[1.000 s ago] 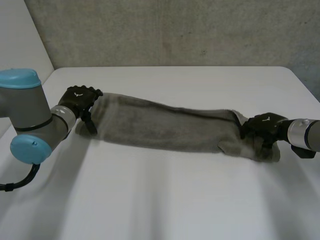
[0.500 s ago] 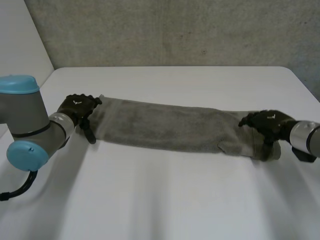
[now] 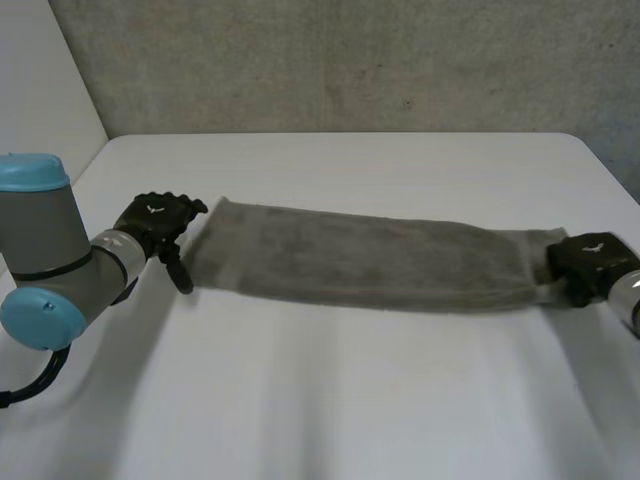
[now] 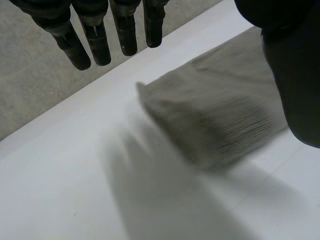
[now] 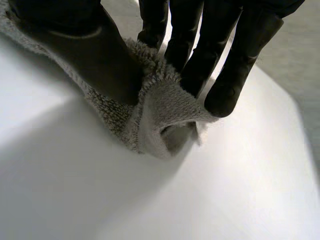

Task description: Fold the towel.

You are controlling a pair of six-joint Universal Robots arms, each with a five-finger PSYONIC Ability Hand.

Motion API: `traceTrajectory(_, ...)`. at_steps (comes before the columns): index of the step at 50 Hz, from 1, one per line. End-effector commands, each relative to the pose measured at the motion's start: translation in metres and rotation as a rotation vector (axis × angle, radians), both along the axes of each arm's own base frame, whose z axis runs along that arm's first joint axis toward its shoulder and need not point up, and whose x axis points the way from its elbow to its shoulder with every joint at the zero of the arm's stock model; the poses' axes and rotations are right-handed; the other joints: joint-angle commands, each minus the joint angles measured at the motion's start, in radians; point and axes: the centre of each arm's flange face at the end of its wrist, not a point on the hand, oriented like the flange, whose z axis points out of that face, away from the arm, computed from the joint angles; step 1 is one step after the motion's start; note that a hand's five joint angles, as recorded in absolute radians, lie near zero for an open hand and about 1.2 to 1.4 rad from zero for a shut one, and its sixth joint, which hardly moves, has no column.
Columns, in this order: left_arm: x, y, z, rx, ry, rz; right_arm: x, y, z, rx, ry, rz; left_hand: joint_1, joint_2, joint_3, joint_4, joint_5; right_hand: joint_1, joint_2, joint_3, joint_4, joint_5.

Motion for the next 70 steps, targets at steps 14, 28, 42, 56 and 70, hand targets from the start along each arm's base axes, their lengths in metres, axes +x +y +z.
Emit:
traceTrajectory(14,0.01,0.003,0.014,-0.029,0.008,0.022,0.084,-0.007,0.132,-0.398,-0.065,0.178,0.009,0.005,0.007,0.016,0.018,0.092,0.106,0.106,0.064,0.068)
traceTrajectory(28,0.009,0.008,0.017,-0.03,0.012,0.021,0.278,0.11,0.061,-0.309,-0.165,0.716,0.003,-0.001,0.001,0.01,0.012,0.092,0.106,0.106,0.064,0.068)
traceTrajectory(42,-0.001,0.012,0.022,-0.047,0.022,-0.005,0.293,0.113,0.064,-0.29,-0.162,0.751,0.0,-0.004,-0.002,0.007,0.009,-1.076,-1.062,-1.061,-1.104,-1.099)
traceTrajectory(56,-0.068,0.064,0.06,-0.113,0.13,-0.194,0.205,0.076,0.124,-0.23,-0.336,0.527,-0.003,-0.007,-0.005,0.004,0.006,-1.108,-1.094,-1.094,-1.136,-1.132)
traceTrajectory(70,-0.13,0.104,0.039,-0.055,0.158,-0.37,0.14,0.077,0.065,0.015,-0.245,0.363,-0.008,-0.013,-0.01,-0.001,0.0,-1.085,-1.071,-1.07,-1.112,-1.108)
